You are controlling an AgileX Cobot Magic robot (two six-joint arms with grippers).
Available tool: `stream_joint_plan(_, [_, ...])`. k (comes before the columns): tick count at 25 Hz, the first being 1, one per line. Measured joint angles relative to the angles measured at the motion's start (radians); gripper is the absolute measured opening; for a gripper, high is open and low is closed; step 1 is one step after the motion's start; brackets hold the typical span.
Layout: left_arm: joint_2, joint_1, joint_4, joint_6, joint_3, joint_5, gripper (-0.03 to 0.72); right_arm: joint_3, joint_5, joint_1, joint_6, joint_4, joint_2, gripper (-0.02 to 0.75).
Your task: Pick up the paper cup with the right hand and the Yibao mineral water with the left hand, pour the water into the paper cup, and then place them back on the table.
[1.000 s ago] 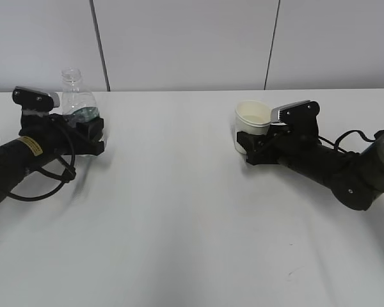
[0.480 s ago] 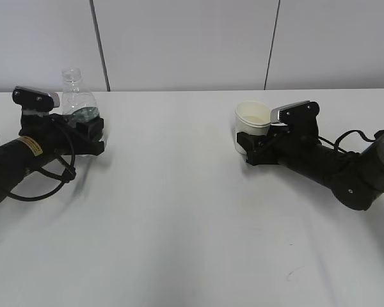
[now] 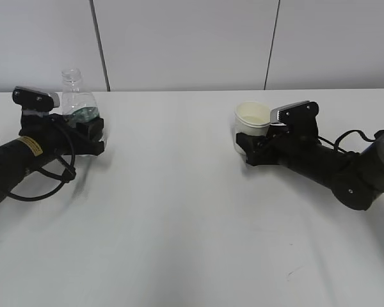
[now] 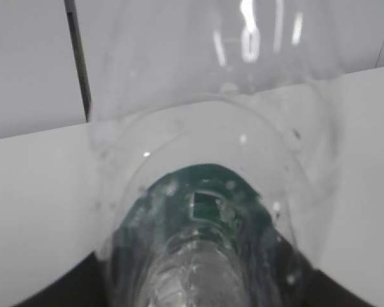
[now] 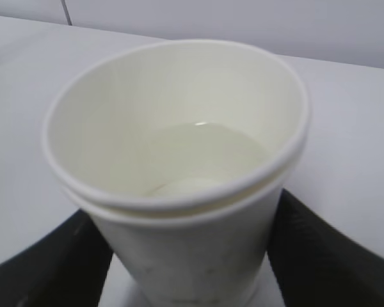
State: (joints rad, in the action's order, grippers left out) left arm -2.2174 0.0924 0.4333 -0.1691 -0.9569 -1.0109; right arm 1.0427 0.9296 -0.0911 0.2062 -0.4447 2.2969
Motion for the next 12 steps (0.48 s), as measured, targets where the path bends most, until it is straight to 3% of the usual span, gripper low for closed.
stream_joint_plan(12, [0.000,0.000,0.000,0.000,0.000,0.001,0.301,-0.002,-0.003,0.000,0.006,-0.003,0.000,0.588])
